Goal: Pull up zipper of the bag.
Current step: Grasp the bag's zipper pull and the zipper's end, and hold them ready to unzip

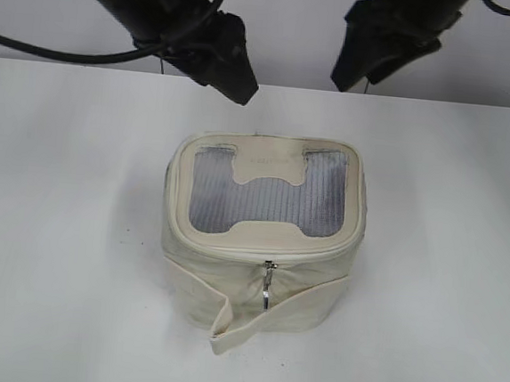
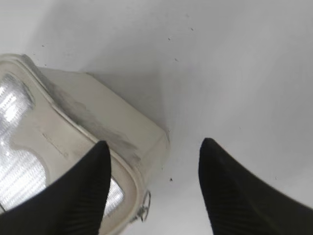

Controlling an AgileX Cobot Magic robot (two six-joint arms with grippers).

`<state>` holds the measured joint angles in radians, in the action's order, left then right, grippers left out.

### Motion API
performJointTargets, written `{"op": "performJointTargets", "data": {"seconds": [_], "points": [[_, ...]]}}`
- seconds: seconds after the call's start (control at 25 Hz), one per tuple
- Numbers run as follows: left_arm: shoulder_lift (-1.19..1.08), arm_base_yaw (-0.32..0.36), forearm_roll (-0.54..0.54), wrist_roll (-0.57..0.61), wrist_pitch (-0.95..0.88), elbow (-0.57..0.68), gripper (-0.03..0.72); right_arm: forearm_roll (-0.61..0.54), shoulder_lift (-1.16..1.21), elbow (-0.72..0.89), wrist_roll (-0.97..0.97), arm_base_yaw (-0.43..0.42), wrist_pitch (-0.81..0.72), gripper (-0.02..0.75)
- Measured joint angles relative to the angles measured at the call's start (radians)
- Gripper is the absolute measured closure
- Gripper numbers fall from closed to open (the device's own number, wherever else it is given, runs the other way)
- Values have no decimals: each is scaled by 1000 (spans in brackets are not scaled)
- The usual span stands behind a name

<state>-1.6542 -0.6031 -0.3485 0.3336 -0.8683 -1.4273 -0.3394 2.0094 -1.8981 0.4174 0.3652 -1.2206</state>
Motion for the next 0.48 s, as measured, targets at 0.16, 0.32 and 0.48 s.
{"op": "performJointTargets", "data": {"seconds": [0.16, 0.32, 0.48], "points": [[-133, 3, -7, 107, -64, -164, 205, 7, -84, 154, -2, -70, 1, 289], [-281, 3, -60, 198, -159, -339, 204, 7, -166, 313, -20, -125, 1, 289], [-410, 3, -134, 259, -245, -485, 191, 7, -228, 450, -77, -151, 1, 289]]}}
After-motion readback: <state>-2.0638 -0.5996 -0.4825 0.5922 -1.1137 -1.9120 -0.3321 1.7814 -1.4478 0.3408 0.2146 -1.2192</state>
